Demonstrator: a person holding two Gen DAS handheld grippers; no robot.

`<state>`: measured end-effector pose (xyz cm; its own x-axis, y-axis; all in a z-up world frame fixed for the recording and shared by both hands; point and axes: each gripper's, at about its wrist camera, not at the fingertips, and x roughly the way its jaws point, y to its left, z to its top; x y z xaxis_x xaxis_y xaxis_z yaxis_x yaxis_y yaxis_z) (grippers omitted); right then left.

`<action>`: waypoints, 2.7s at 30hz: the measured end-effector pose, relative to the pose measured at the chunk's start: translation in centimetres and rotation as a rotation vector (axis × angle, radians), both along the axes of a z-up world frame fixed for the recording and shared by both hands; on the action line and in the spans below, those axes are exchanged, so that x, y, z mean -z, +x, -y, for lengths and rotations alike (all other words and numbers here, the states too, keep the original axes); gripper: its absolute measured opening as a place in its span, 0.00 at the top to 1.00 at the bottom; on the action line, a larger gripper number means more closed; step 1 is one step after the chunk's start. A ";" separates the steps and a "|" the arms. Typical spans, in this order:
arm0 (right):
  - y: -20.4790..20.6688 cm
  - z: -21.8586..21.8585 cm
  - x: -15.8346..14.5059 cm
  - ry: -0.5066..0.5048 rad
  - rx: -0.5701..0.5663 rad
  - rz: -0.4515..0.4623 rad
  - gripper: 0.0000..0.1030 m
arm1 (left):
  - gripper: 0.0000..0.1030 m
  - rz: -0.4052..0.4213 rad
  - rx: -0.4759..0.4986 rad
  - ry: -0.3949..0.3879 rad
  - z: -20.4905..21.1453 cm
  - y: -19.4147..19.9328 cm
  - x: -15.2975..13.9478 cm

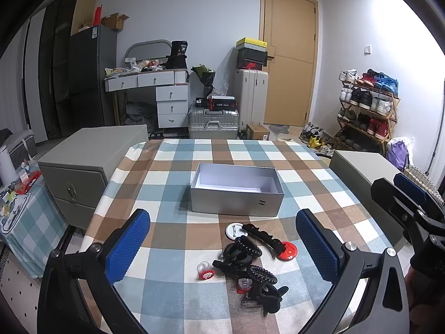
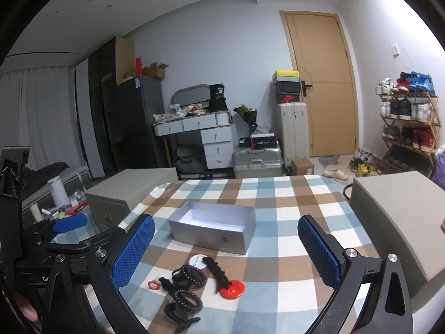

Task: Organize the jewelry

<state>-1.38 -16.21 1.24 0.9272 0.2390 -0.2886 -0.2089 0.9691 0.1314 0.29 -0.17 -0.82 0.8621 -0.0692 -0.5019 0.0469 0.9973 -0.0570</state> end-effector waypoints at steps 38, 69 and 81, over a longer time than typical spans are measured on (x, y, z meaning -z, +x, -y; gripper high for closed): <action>-0.2 0.1 0.6 0.011 -0.001 -0.018 0.00 | 0.01 -0.052 0.004 -0.021 -0.9 -0.1 0.4; 1.0 -0.1 2.5 -0.009 -0.021 -0.085 0.00 | 0.01 -0.225 0.076 -0.101 -2.6 2.1 5.2; 2.0 -0.1 5.1 -0.019 -0.034 -0.159 0.00 | 0.18 -0.392 0.192 -0.187 -3.6 2.7 8.6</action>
